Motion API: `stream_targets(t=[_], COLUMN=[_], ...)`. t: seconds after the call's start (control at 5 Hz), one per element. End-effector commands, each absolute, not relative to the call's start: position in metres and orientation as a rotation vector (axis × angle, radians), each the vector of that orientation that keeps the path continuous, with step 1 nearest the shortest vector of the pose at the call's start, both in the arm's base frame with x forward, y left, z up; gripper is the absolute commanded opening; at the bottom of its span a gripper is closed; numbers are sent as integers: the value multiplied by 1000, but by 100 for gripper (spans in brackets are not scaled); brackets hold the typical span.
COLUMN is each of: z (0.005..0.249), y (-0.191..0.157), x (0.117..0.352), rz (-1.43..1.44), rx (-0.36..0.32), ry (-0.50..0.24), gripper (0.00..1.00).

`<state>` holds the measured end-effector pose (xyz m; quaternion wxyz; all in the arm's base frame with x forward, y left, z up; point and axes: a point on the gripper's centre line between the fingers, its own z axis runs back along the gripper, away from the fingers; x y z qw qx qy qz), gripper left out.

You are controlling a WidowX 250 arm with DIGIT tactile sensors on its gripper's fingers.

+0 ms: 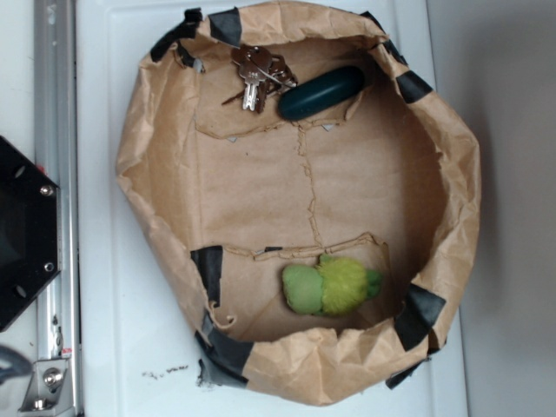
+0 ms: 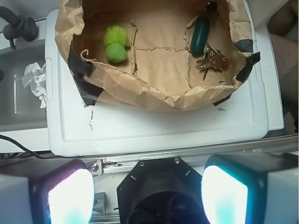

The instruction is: Grab the silver keys.

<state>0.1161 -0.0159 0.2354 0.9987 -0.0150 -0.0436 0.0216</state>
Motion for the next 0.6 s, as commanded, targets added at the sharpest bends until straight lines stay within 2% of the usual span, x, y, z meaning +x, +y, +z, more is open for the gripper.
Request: stream_targets(t=[0.0,0.2,0.4], z=[235,219,215], y=[-16,-11,-10], x=[116,160,189], rz=[43,-77,-207], rx=[-30,6,24], ry=[-87,-81,-93], gripper=[100,100,100])
